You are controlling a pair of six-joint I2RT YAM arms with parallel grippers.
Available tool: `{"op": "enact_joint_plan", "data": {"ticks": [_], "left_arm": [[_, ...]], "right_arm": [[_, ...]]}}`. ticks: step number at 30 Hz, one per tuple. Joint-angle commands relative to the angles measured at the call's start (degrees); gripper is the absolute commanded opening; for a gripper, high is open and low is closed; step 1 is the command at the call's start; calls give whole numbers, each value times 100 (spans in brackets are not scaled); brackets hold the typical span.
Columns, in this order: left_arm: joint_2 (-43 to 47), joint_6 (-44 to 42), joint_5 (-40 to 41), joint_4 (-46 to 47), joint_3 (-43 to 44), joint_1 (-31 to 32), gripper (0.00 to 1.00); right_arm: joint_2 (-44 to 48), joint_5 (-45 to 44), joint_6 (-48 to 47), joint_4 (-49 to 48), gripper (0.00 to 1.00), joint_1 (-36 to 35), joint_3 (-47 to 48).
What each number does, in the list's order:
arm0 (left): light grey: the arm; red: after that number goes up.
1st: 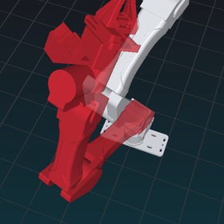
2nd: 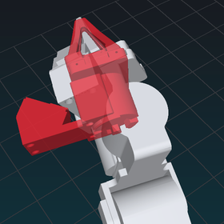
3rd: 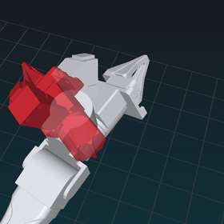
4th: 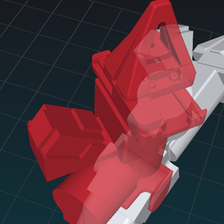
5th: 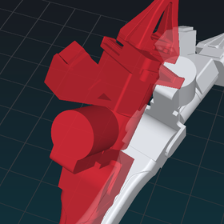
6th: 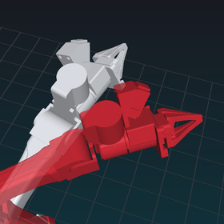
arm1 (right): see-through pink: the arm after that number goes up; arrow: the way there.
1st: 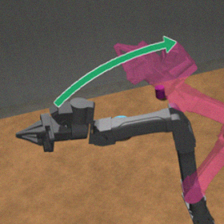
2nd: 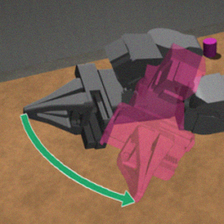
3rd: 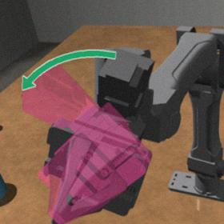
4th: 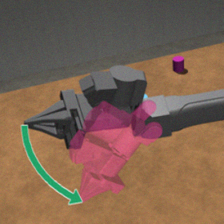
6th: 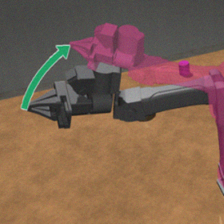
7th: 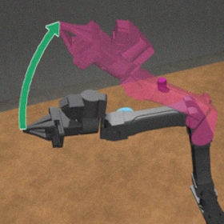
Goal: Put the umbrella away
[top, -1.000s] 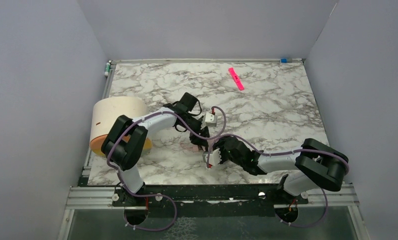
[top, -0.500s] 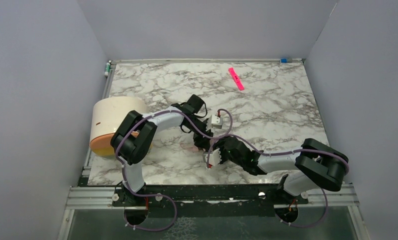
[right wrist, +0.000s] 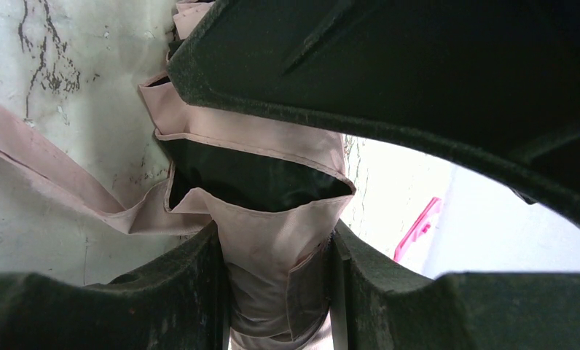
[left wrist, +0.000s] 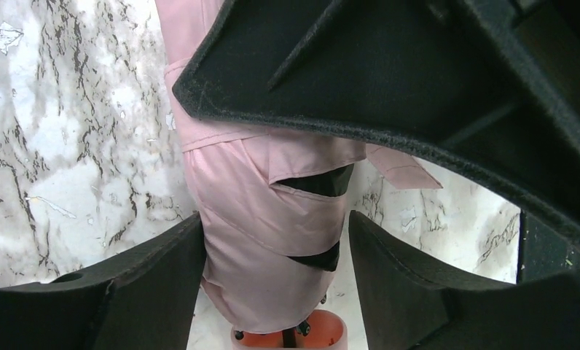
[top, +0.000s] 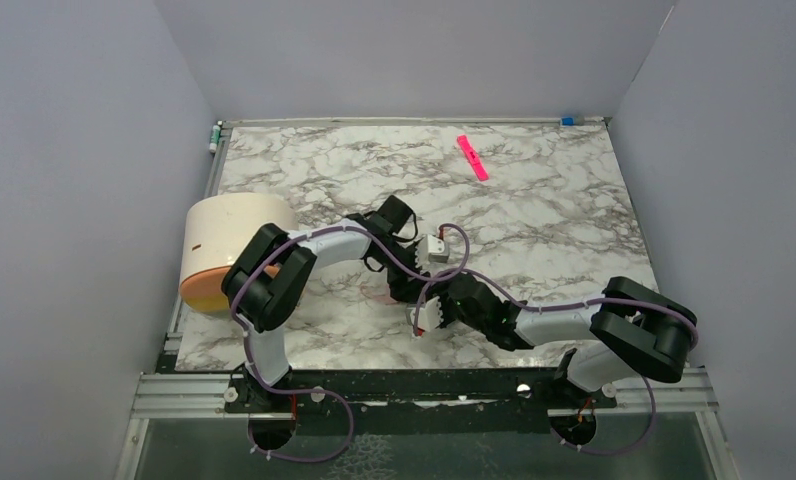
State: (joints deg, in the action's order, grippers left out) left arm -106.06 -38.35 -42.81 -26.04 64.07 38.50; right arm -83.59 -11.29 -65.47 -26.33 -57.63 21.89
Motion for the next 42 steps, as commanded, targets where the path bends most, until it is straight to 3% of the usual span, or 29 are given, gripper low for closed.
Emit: {"op": "enact_joint_plan", "data": {"ticks": [1, 11, 16, 19, 29, 37, 42], "left_arm": [[-152, 302, 813, -51, -362, 65, 69], [-177, 581, 1292, 108, -552, 237, 40], [-124, 850, 1545, 245, -736, 252, 14], [-11, 864, 1633, 302, -831, 254, 9], [151, 917, 1816, 575, -1069, 259, 0], [19, 953, 2187, 556, -1067, 254, 0], [83, 937, 2232, 555, -1096, 245, 0]], "right_arm": [[-227, 268, 172, 776, 8, 32, -260], [-88, 228, 349, 485, 8, 24, -333], [40, 233, 483, 261, 11, 24, -344], [152, 201, 537, 139, 18, 24, -358], [1296, 55, 842, 283, 60, 25, -527], [2462, 54, 1392, 1063, 63, 26, -571], [3192, -12, 2348, 1188, 63, 27, -388]]}}
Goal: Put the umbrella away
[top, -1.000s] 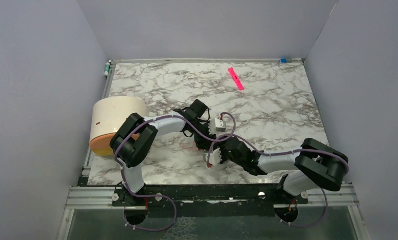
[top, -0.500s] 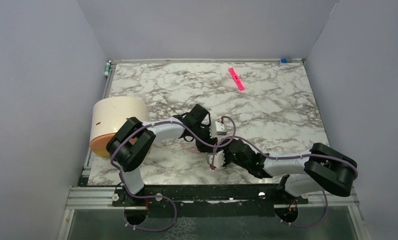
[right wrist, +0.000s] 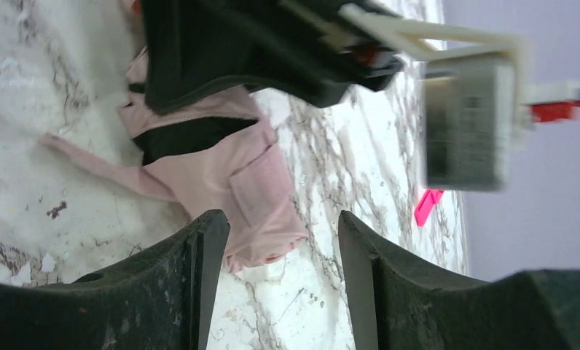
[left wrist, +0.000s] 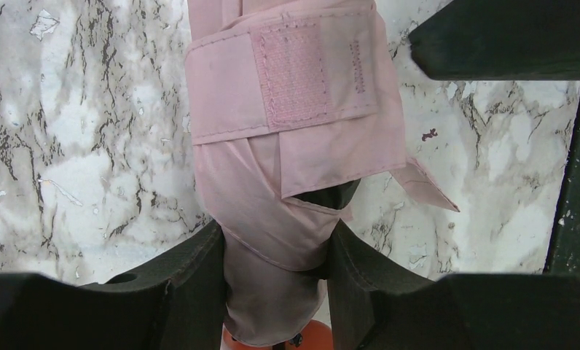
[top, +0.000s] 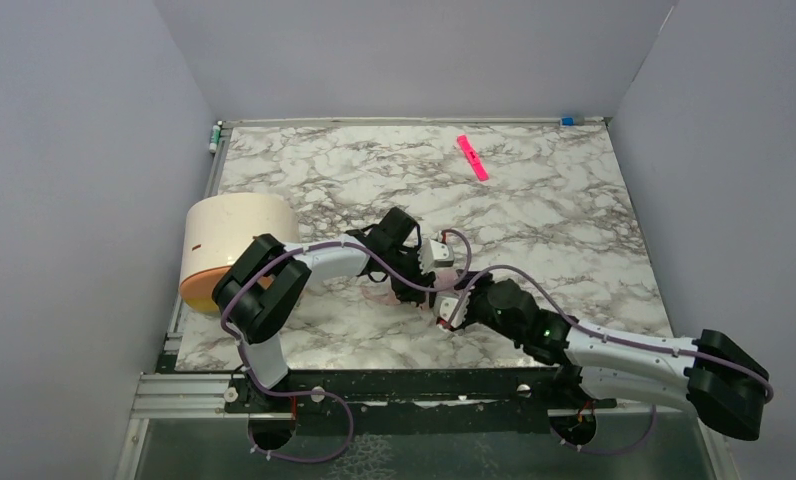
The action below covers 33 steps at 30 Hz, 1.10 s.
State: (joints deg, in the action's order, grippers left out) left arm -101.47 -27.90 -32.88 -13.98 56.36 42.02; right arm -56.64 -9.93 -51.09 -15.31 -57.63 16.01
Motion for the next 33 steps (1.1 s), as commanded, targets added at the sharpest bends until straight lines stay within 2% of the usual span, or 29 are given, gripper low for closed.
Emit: {"op": "enact_joint_plan", "data": {"ticks": [1, 5, 8, 12, 17, 20, 27, 33], "left_arm": [[-358, -117, 1262, -644, -341, -111, 0], [-296, -154, 1328, -615, -413, -115, 3], [-313, -83, 1369, -573, -398, -123, 0], [-398, 91, 1579, -527, -354, -124, 0], [-353, 389, 1852, -491, -285, -115, 0], [-296, 405, 1877, -477, -328, -112, 0], [-288, 442, 2032, -474, -362, -68, 0], [-252, 561, 2205, -543, -337, -37, 0]], "right_arm": [[657, -215, 1186, -8, 62, 24, 215], [1221, -641, 2575, -199, 62, 24, 289], [1649, -970, 3682, -204, 61, 24, 251], [2129, -1713, 5807, 217, 61, 27, 346], [2316, -2701, 8463, 1446, 58, 32, 576], [2130, -2864, 9939, 2627, 58, 32, 815], [1299, -2148, 11129, 3048, 59, 32, 903], [799, -1564, 11362, 3010, 59, 32, 804]]}}
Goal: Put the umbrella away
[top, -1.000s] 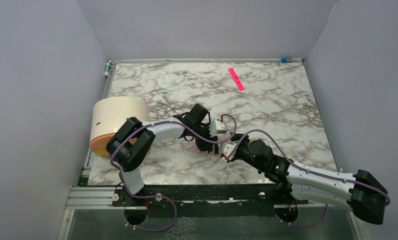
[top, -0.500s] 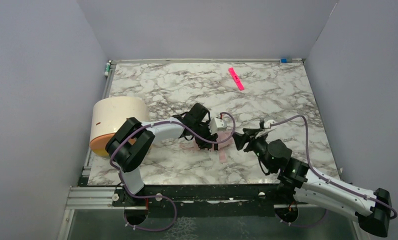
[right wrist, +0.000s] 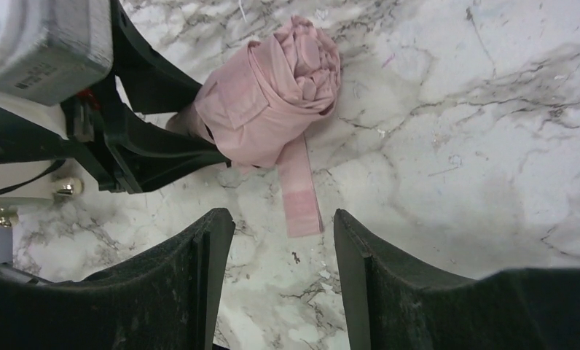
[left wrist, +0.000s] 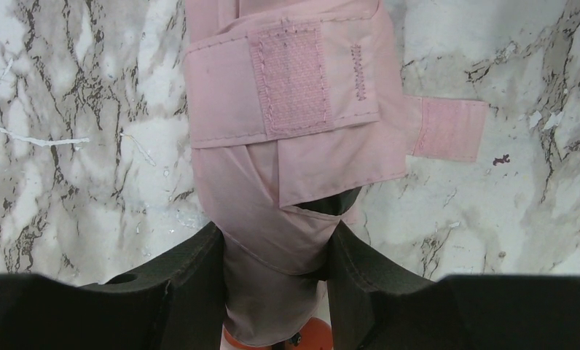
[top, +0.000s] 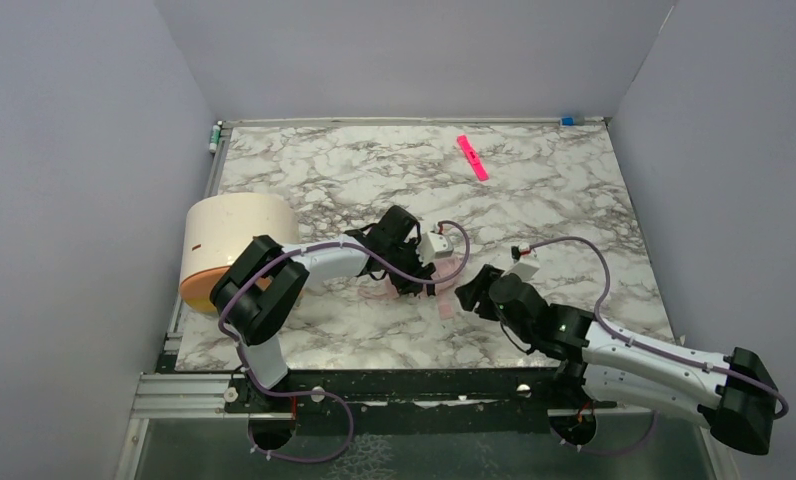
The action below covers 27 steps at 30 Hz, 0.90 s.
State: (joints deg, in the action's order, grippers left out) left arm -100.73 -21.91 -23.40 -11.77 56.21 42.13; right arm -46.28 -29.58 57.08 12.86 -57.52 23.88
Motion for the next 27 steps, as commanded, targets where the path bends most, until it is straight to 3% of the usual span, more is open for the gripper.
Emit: {"op": "enact_joint_plan", "data": {"ticks": [1, 10, 15, 18, 27], "left_arm": [[-314, 18, 1277, -777, -314, -47, 0], [-447, 528, 1572, -855, -245, 32, 0], [-409, 408, 1723, -807, -348, 179, 0], [-359, 253, 1916, -760, -409, 313, 0], [-415, -16, 2809, -524, -627, 598, 0]], "right_arm": [[-338, 459, 520, 174, 59, 21, 0], [-656, 680, 1388, -477, 59, 26, -510], [-1068, 589, 953, -435, 59, 26, -227], [-973, 821, 215, -521, 59, 155, -88], [-975, 2899, -1396, -321, 63, 2411, 277]]}}
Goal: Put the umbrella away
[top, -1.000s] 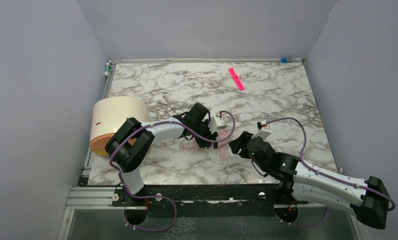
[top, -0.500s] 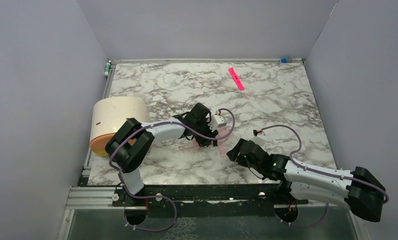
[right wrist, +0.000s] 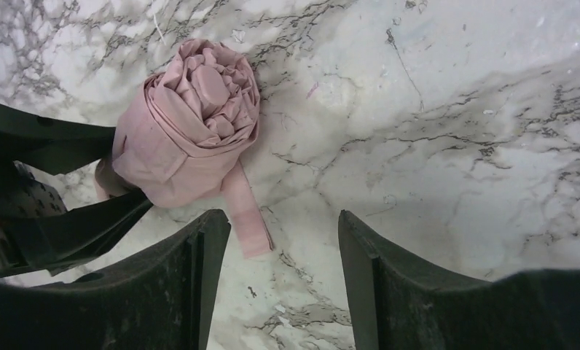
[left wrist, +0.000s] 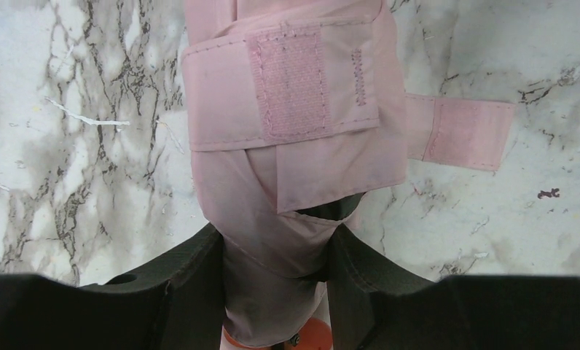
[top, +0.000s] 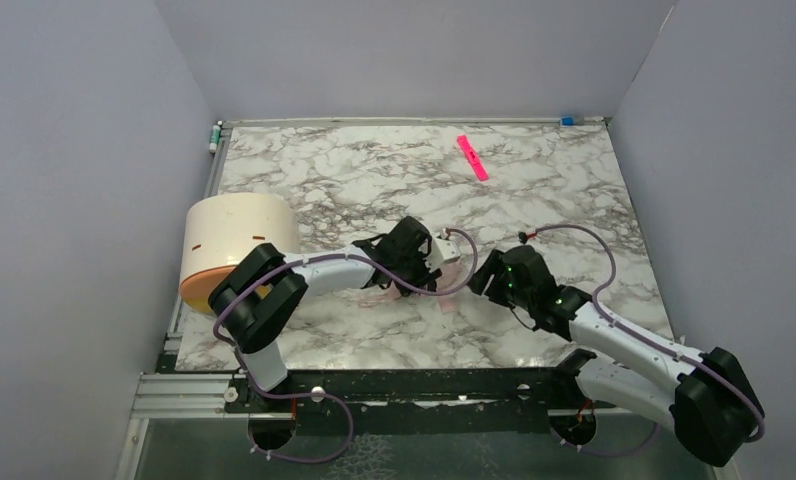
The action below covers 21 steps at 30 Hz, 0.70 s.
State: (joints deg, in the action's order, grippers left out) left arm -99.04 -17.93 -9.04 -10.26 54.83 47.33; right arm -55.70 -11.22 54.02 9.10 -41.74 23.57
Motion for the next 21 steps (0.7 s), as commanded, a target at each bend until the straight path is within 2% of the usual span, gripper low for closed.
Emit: {"op": "enact_joint_plan", "data": {"ticks": [1, 4, 9, 13, 16, 18, 21], "left_arm": [[-589, -471, 1500, -638, -521, 131, 0], [-564, -628, 1837, -486, -647, 251, 0], [-470, -1005, 2102, -172, -846, 346, 0], [-378, -1545, 2094, 33, -1027, 452, 0], [-361, -1786, 2114, 191, -1090, 478, 0], [-384, -1978, 2158, 297, -1139, 494, 0], [-464, -2300, 2335, 478, -1199, 529, 0]], "right_arm": [[-77, 1219, -1314, 101, 65, 971, 427], [-189, 1307, -1851, 217, 71, 1339, 818], [-786, 1534, -2786, 19, 76, 2109, 1613], [-1519, 2491, -3680, -455, 76, 2689, 2260], [-2086, 2780, -4436, -659, 76, 2837, 2745], [-2306, 3261, -4974, -1188, 76, 2887, 2790], [-2568, 4255, -6280, -1531, 76, 2899, 2819]]}}
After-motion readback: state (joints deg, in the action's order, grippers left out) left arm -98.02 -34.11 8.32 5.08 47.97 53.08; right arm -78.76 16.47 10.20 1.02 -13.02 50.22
